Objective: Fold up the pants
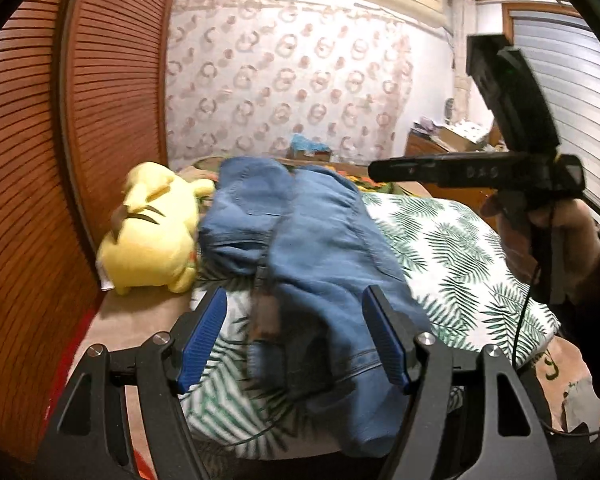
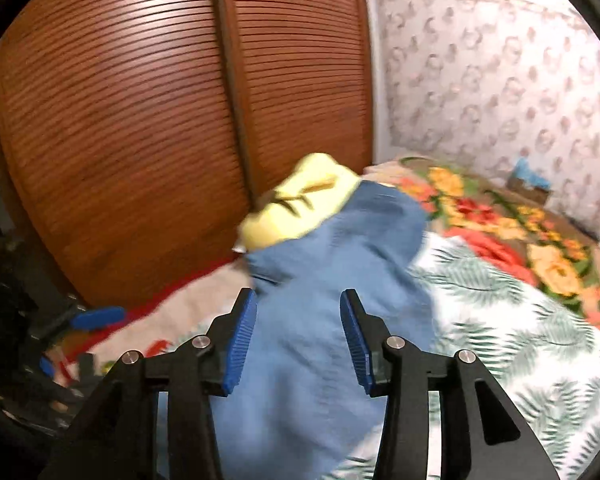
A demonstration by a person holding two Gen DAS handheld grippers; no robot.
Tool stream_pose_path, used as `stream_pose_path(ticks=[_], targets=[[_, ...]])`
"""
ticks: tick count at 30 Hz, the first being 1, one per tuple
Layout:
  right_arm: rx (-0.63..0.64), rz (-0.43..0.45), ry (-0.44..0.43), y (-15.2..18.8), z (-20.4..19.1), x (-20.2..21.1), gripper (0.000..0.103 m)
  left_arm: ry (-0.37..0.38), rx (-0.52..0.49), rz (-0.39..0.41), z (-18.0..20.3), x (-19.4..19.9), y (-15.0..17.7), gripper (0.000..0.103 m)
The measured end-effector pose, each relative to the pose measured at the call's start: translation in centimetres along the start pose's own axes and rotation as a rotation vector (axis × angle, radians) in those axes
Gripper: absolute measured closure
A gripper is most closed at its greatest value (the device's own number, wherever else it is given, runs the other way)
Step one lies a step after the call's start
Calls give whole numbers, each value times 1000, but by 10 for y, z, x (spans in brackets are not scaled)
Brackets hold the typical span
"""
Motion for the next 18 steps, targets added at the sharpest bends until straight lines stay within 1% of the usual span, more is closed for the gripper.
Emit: stream_pose_path(ticks=[3,5,7,10,13,15,18], targets=[[-44,-30,55,11,22,-21,53,27,-7,-45,10,-21,4,32],[-70,-55,74,13,23,-39,52,24,-7,-89,10,-37,10,32],[-87,-79,96,13,28,-47,51,22,7,-126,5,-49,19,32],[-119,-117,104,12,38,-74,49,31,50,-178,-7,-64,35,32],[-152,-145,103,13,46,-95,42,58,84,-208,-15,-75,48,32],[-172,-155,108,15,50,-104,32,79,97,-213,-17,-81,54,31],[-206,-184,104,19,58,-116,26,134,159,-216,-23,-89,62,31]])
Point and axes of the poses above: each gripper's, at about its wrist camera, not at the fingertips, and x roughly against the way its jaws point, z to its right, y to its underside, the point moved 2 cm from there along -x, roughly the way its jaws point, and after that the axes turned 12 degrees about -x, right-handed, at the moved point
